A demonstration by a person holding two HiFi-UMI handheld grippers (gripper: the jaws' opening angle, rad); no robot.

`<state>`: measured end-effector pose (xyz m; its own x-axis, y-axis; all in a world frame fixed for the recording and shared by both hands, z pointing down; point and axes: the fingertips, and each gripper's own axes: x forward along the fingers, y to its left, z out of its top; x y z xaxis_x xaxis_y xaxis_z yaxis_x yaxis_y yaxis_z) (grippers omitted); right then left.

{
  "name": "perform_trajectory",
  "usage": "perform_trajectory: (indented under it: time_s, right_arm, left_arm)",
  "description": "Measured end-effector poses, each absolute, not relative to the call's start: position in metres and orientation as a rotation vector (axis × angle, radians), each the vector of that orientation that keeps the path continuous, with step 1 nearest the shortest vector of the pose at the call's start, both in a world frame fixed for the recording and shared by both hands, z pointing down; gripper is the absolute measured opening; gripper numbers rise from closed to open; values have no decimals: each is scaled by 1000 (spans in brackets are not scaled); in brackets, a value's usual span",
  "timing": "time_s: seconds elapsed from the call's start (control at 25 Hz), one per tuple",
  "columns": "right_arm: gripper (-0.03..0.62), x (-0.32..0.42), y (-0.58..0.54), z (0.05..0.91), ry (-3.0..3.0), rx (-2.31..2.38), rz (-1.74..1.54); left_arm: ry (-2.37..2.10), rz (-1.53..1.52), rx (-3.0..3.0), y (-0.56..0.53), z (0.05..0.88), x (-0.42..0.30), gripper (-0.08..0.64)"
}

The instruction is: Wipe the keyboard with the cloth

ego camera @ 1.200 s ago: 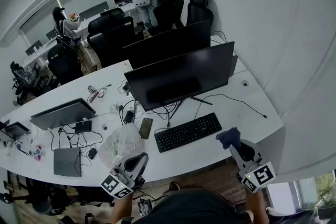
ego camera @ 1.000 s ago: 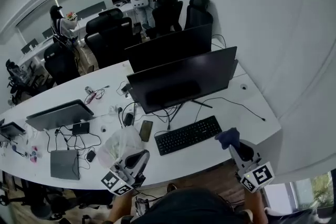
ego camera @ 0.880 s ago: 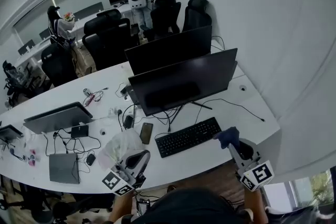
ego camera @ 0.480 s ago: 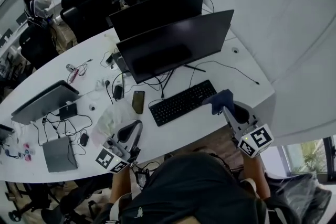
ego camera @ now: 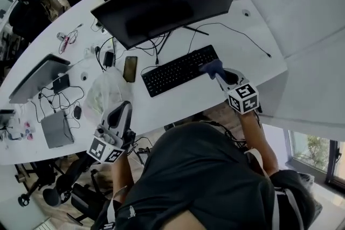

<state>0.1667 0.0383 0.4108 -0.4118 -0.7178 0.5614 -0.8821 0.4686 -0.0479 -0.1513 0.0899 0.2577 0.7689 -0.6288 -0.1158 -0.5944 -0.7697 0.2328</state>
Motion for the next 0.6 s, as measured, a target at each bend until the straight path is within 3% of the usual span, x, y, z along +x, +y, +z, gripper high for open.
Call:
perform_trajectory:
  time_s: [0.44,0.6]
  right_arm:
    - [63,234,-95,580,-2066,1015,423]
    - [63,233,-96,647,-1968,868,381]
  left_arm:
    - [-1235,-131,2603,94,279,-90,5]
    - [-1280,-83,2563,97,284,-74,5]
